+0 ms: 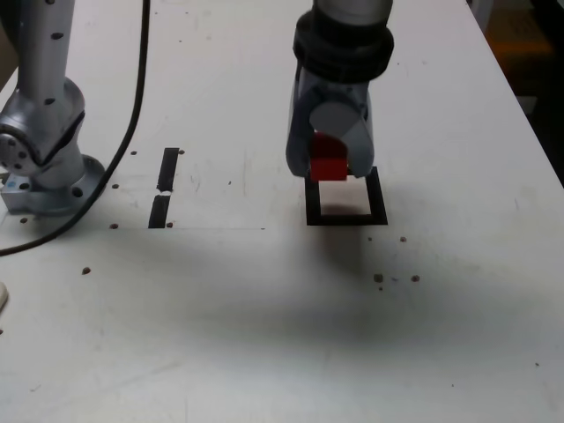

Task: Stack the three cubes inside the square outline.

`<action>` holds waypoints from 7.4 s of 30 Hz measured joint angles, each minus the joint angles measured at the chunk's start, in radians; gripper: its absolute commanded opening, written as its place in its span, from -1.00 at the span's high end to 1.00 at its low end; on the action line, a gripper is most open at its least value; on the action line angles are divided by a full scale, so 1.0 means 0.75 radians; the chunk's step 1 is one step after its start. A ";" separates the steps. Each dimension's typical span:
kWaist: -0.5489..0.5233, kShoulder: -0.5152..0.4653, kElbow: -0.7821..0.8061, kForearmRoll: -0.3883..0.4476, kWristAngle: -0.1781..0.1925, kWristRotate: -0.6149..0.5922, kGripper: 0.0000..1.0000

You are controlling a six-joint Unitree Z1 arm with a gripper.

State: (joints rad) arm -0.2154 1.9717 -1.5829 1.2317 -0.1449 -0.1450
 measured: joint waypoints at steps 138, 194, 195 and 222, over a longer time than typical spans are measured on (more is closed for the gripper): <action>0.836 0.447 -0.490 0.207 -0.025 -0.172 0.33; 0.011 0.068 -0.052 0.005 0.122 -0.126 0.51; 0.012 0.072 -0.052 -0.001 0.122 -0.122 0.51; 0.040 0.070 -0.053 0.032 0.102 -0.108 -0.99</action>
State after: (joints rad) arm -0.1854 2.0240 -1.6226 1.2559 -0.0684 -0.2261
